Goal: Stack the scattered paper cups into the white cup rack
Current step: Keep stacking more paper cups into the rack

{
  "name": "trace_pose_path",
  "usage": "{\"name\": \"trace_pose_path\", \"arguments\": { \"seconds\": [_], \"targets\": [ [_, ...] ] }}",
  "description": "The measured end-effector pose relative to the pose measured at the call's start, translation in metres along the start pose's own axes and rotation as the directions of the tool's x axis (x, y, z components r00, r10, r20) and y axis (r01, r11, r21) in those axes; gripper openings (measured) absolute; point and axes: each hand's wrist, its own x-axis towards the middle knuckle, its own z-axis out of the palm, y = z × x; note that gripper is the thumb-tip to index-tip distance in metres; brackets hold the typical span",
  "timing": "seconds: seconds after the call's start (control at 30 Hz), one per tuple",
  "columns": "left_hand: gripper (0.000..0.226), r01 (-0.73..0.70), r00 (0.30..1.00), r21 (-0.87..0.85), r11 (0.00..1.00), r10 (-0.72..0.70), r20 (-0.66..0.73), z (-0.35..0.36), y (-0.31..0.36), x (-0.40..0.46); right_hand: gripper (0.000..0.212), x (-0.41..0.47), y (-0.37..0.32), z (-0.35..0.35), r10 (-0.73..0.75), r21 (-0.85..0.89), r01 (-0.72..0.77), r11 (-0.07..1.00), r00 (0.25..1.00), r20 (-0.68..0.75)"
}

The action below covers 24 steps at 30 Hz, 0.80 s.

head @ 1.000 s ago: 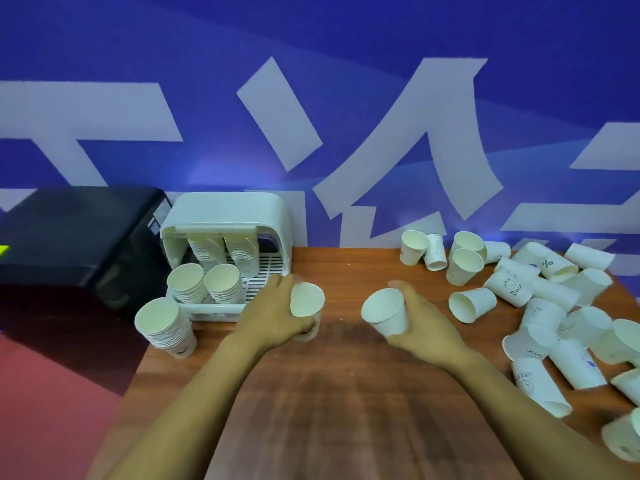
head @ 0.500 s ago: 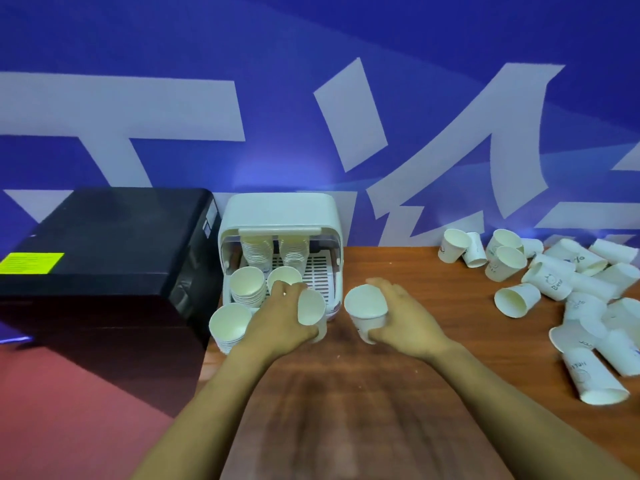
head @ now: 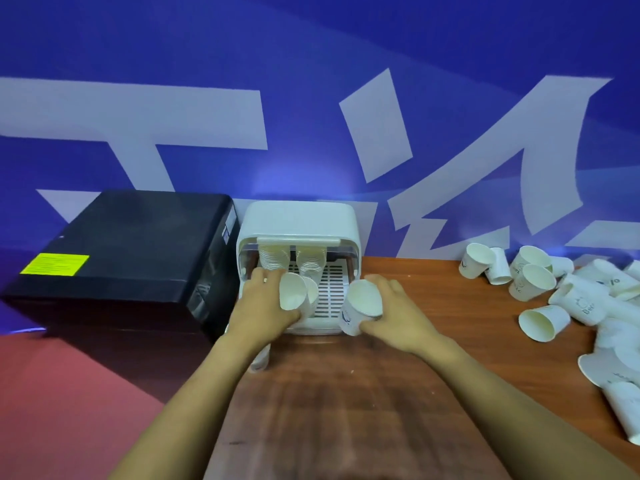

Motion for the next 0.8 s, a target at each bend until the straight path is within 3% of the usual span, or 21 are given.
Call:
{"name": "trace_pose_path", "arguments": {
  "seconds": [0.23, 0.57, 0.8],
  "targets": [
    [0.07, 0.072, 0.989, 0.053, 0.996, -0.064, -0.132, -0.015, -0.017, 0.015, 0.076, 0.031, -0.037, 0.017, -0.077, 0.003, 0.077, 0.997, 0.997, -0.022],
    [0.068, 0.092, 0.989, 0.041, 0.995, -0.087, -0.122, -0.01, -0.038, 0.043, 0.076, 0.068, -0.065, 0.043, -0.101, -0.087, 0.094, 0.992, 0.992, -0.071],
    [0.069, 0.126, 0.991, 0.043, 0.991, -0.124, -0.049, 0.004, -0.051, 0.053, 0.074, 0.085, -0.065, 0.059, -0.077, -0.13, 0.074, 0.989, 0.997, -0.02]
  ]
}}
